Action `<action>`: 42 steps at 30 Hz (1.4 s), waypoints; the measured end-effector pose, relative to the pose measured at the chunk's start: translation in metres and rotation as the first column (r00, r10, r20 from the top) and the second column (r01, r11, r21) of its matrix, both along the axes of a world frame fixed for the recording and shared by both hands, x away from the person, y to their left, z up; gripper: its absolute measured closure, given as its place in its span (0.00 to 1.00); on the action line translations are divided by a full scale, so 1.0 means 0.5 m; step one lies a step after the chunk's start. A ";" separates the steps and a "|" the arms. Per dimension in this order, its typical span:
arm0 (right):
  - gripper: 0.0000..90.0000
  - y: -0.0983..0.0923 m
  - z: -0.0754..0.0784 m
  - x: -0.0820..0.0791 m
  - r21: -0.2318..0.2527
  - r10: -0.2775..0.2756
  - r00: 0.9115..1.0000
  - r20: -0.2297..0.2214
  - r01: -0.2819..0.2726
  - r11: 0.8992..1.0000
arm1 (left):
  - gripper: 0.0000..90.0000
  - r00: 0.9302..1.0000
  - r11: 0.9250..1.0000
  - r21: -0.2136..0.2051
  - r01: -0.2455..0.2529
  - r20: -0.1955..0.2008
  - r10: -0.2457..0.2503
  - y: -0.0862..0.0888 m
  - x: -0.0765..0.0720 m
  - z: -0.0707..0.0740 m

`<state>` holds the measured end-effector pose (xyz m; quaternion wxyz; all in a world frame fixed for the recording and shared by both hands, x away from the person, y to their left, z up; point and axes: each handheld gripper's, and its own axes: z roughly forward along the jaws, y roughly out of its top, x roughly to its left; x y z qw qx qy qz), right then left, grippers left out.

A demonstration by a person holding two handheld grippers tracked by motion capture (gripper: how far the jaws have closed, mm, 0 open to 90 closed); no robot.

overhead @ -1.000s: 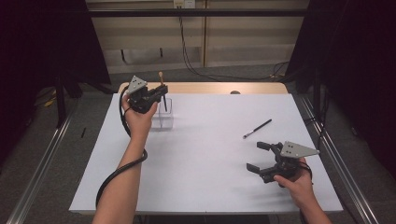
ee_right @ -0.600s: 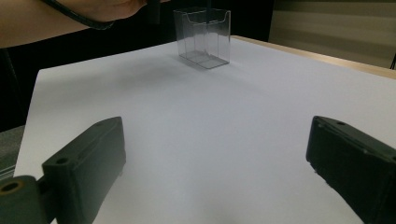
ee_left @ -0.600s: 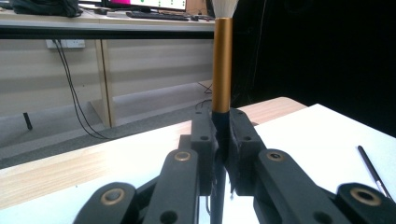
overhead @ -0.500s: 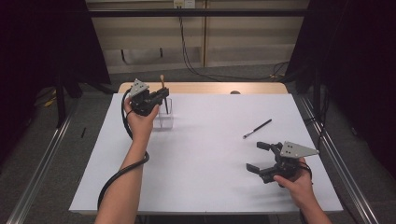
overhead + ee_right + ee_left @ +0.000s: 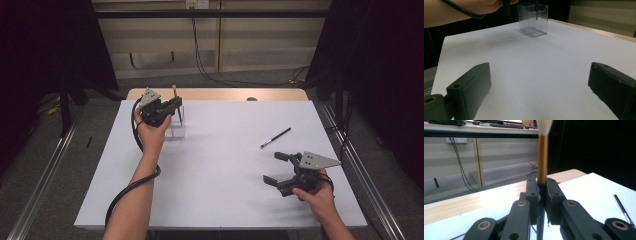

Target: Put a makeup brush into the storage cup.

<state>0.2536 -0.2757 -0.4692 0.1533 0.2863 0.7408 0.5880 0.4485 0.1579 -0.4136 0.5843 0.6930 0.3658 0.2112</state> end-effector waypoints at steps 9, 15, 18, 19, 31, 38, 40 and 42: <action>0.05 0.000 0.000 0.000 0.000 -0.001 1.000 -0.001 0.001 1.000 | 0.90 1.000 1.000 0.002 0.003 -0.012 -0.002 -0.001 -0.001 -0.007; 0.05 -0.002 0.000 0.000 0.000 0.000 1.000 -0.001 0.000 1.000 | 0.57 0.999 1.000 0.006 0.011 -0.032 -0.011 0.003 -0.006 -0.010; 0.05 -0.002 0.000 0.000 0.001 -0.001 1.000 0.000 0.001 1.000 | 0.43 0.999 1.000 -0.008 0.013 -0.031 -0.013 0.008 -0.013 -0.011; 0.05 -0.001 0.001 0.000 0.001 -0.002 1.000 0.001 0.002 1.000 | 0.41 1.000 1.000 -0.004 0.011 -0.029 -0.012 0.009 -0.015 -0.011; 0.05 0.001 0.001 0.000 -0.001 0.000 1.000 0.003 0.000 1.000 | 0.18 0.999 0.999 -0.011 0.050 -0.004 -0.050 0.011 -0.042 -0.015; 0.05 0.000 0.001 -0.001 0.000 -0.001 1.000 0.001 0.001 1.000 | 0.12 0.998 0.997 -0.023 0.070 0.002 -0.070 0.021 -0.059 -0.008; 0.05 0.001 0.001 -0.001 -0.001 0.000 1.000 0.001 0.000 1.000 | 0.09 0.997 0.997 -0.024 0.079 0.009 -0.079 0.025 -0.063 -0.006; 0.05 0.001 0.001 -0.001 -0.002 0.000 1.000 0.003 0.000 1.000 | 0.08 0.997 0.996 -0.021 0.082 0.014 -0.081 0.031 -0.068 -0.003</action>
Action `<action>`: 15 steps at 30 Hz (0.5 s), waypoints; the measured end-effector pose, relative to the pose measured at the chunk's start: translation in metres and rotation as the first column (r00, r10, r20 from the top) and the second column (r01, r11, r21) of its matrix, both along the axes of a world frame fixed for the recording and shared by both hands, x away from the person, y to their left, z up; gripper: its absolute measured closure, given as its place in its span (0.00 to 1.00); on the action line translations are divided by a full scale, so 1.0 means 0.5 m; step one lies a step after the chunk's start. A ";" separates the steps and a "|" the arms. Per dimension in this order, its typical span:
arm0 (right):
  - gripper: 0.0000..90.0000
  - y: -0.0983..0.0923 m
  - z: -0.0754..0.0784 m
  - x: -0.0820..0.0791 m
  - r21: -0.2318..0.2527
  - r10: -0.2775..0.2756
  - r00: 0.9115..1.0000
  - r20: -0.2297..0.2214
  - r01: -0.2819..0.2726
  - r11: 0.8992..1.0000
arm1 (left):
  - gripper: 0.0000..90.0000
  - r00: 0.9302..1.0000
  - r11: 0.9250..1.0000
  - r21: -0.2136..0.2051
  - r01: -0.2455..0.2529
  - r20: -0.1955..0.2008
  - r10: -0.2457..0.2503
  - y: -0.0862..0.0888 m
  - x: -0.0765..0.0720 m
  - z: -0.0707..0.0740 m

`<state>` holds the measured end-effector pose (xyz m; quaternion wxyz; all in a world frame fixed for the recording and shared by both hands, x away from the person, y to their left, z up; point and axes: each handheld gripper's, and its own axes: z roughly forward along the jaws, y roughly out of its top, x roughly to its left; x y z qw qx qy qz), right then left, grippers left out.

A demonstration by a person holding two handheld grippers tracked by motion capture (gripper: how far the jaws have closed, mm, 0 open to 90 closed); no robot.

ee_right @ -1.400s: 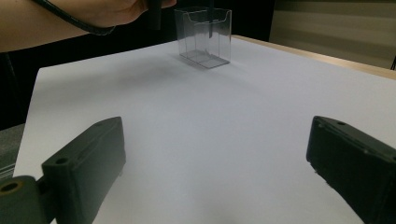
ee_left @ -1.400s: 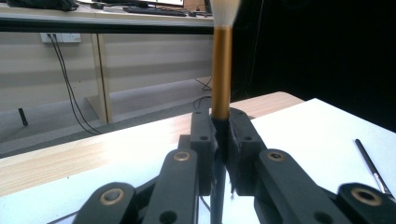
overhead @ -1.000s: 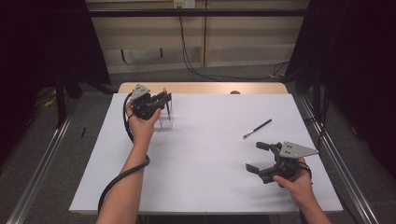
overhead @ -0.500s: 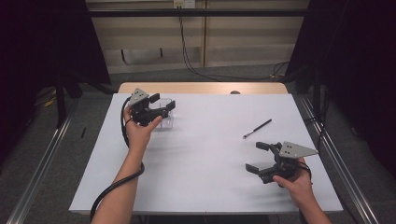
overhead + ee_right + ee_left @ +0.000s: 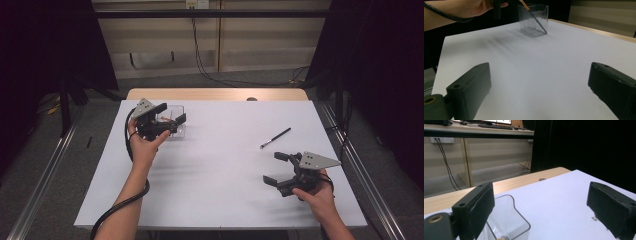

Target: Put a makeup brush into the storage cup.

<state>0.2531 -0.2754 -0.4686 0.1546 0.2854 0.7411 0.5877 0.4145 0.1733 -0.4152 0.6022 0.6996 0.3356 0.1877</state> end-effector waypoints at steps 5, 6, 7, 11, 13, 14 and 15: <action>0.05 0.000 0.001 0.000 0.001 -0.001 1.000 0.000 0.001 1.000 | 0.04 1.000 1.000 -0.007 0.022 -0.001 -0.022 0.013 -0.012 -0.002; 0.05 0.000 0.001 0.000 0.002 -0.001 1.000 0.001 0.001 1.000 | 0.04 1.000 1.000 -0.009 0.023 -0.002 -0.023 0.016 -0.014 -0.002; 0.05 0.000 0.002 -0.001 0.001 -0.002 1.000 0.001 0.002 1.000 | 0.03 1.000 0.999 -0.020 0.025 -0.010 -0.025 0.018 -0.017 -0.003; 0.05 0.000 0.002 -0.001 0.001 -0.003 1.000 0.001 0.003 1.000 | 0.02 0.999 0.999 -0.022 0.033 -0.005 -0.033 0.027 -0.031 -0.005; 0.05 0.000 0.001 -0.001 0.000 -0.002 1.000 0.001 0.002 1.000 | 0.00 0.999 0.998 -0.021 0.053 -0.002 -0.053 0.031 -0.036 -0.007; 0.05 0.000 0.001 -0.001 -0.001 -0.003 1.000 0.000 0.003 1.000 | 0.00 0.999 0.998 -0.016 0.054 0.001 -0.054 0.032 -0.040 -0.008; 0.05 0.000 0.001 -0.001 -0.002 -0.003 1.000 -0.002 0.003 1.000 | 0.00 0.998 0.998 -0.014 0.058 0.002 -0.058 0.034 -0.043 -0.010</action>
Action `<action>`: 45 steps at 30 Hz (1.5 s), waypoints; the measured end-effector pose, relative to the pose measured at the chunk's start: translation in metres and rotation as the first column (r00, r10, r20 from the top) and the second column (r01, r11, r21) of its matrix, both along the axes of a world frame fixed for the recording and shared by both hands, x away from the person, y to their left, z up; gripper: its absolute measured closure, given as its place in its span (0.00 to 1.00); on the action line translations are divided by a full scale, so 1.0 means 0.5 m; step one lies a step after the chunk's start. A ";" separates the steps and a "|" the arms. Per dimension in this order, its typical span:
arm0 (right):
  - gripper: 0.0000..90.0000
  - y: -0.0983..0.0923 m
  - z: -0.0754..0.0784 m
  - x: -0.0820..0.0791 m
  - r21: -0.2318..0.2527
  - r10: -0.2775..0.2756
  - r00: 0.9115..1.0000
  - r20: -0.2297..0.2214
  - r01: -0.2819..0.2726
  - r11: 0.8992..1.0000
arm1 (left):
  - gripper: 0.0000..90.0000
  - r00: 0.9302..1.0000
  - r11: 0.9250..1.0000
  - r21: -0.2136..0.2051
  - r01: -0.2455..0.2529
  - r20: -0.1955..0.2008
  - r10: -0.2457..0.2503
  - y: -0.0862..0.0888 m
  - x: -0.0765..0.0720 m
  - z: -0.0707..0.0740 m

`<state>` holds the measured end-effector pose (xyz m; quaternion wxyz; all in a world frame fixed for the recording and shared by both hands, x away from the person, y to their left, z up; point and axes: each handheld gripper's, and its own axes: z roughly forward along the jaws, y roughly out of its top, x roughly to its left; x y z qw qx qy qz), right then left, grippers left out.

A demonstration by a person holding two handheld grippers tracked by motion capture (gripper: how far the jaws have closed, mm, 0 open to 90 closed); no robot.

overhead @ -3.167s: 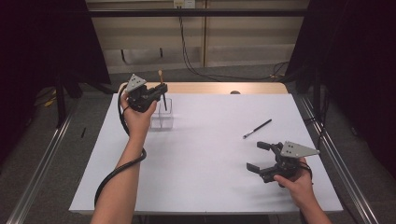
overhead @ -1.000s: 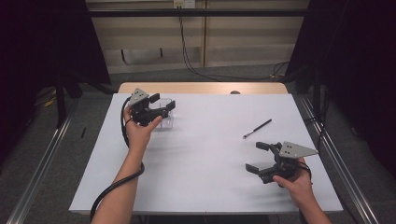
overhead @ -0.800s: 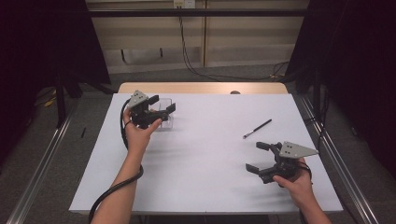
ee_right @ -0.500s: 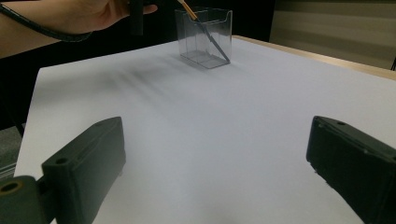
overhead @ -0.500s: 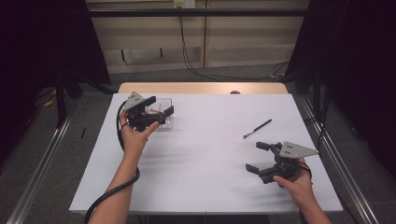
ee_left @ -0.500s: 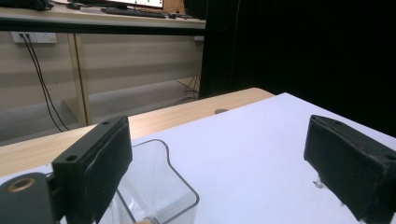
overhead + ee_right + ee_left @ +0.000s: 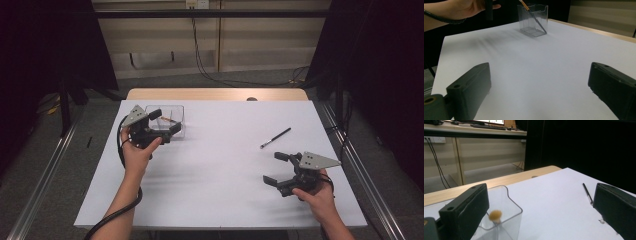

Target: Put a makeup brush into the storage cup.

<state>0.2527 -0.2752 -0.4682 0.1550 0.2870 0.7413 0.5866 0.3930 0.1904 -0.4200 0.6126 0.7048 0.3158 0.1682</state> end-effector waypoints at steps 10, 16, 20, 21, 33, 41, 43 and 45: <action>0.04 -0.001 0.000 -0.001 0.010 -0.008 1.000 0.002 0.008 1.000 | 0.00 0.999 0.999 -0.013 0.046 0.009 -0.046 0.011 -0.036 -0.019; 0.04 -0.001 0.001 -0.001 0.022 -0.015 1.000 0.007 0.015 1.000 | 0.00 0.997 0.997 -0.023 0.072 0.008 -0.071 0.016 -0.053 -0.026; 0.04 0.000 0.001 -0.001 0.017 -0.012 1.000 0.010 0.012 1.000 | 0.00 0.995 0.995 -0.021 0.096 0.006 -0.096 0.016 -0.060 -0.030; 0.04 0.000 0.001 -0.001 0.020 -0.013 1.000 0.010 0.012 1.000 | 0.00 0.995 0.995 -0.023 0.100 0.011 -0.100 0.016 -0.062 -0.030; 0.04 -0.002 0.001 -0.001 0.017 -0.018 1.000 0.011 0.018 1.000 | 0.00 0.987 0.988 -0.006 0.157 0.018 -0.157 0.028 -0.088 -0.033; 0.04 0.000 0.001 -0.001 0.018 -0.017 1.000 0.014 0.017 1.000 | 0.00 0.982 0.982 0.012 0.187 0.019 -0.188 0.039 -0.103 -0.039; 0.04 -0.001 0.001 -0.001 0.018 -0.017 1.000 0.015 0.017 1.000 | 0.00 0.979 0.979 0.020 0.201 0.023 -0.202 0.040 -0.109 -0.040; 0.03 -0.001 0.001 -0.001 0.020 -0.020 1.000 0.012 0.020 1.000 | 0.00 0.978 0.978 0.017 0.209 0.022 -0.209 0.041 -0.114 -0.041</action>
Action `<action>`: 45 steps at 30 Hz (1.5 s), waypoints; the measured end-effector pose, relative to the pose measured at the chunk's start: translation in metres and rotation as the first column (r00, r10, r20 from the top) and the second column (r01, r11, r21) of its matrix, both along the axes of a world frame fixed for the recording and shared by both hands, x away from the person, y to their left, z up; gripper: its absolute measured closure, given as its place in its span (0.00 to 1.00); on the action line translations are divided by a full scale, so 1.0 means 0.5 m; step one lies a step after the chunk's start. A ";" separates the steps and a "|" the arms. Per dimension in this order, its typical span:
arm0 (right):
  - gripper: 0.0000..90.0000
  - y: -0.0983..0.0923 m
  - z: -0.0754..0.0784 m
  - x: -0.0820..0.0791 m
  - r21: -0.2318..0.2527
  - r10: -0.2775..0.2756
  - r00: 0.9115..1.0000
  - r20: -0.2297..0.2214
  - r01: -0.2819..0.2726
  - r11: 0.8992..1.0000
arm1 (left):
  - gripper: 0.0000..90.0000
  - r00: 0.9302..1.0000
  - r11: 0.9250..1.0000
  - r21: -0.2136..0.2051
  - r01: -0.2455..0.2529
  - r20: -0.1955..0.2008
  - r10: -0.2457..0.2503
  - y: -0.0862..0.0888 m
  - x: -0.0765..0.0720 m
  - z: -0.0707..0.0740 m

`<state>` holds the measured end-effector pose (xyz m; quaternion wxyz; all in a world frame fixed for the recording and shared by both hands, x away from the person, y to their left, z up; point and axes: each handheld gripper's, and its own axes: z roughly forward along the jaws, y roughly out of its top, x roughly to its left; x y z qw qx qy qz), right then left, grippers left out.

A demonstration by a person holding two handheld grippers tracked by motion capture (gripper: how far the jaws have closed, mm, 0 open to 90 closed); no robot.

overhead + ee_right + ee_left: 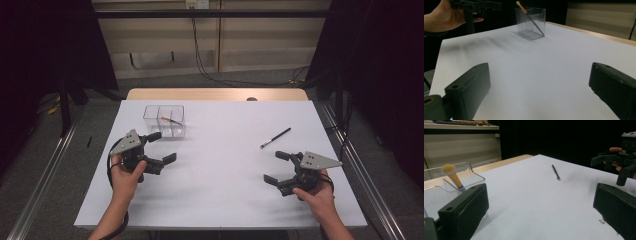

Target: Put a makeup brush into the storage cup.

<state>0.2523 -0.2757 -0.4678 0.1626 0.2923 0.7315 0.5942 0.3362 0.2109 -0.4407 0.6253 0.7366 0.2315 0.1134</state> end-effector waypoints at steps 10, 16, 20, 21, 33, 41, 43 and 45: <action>0.03 0.004 0.001 0.002 -0.002 0.000 1.000 0.005 0.000 1.000 | 0.00 1.000 1.000 0.006 0.030 -0.001 -0.030 0.005 -0.022 -0.008; 0.03 0.003 0.001 0.002 -0.001 -0.003 1.000 0.005 0.003 1.000 | 0.00 1.000 1.000 0.006 0.030 -0.004 -0.030 0.014 -0.033 -0.012; 0.03 0.001 0.001 0.003 0.002 -0.007 1.000 0.006 0.007 1.000 | 0.00 1.000 1.000 0.008 0.024 -0.002 -0.024 0.021 -0.040 -0.013; 0.03 0.001 0.001 0.003 0.003 -0.006 1.000 0.006 0.006 1.000 | 0.00 1.000 1.000 0.010 0.025 -0.001 -0.025 0.024 -0.041 -0.014; 0.03 -0.003 0.001 0.005 0.008 -0.020 1.000 0.006 0.020 1.000 | 0.00 1.000 1.000 0.018 -0.002 0.005 0.002 0.047 -0.057 -0.019; 0.03 -0.001 -0.002 0.008 0.004 -0.019 1.000 0.002 0.019 1.000 | 0.00 1.000 0.999 0.040 -0.025 0.010 0.024 0.058 -0.065 -0.024; 0.03 -0.001 -0.001 0.008 0.003 -0.021 1.000 0.003 0.021 1.000 | 0.00 1.000 0.998 0.046 -0.029 0.007 0.029 0.060 -0.066 -0.027; 0.03 -0.002 -0.001 0.007 0.003 -0.022 1.000 0.004 0.022 1.000 | 0.00 0.999 0.998 0.047 -0.032 0.009 0.031 0.061 -0.067 -0.028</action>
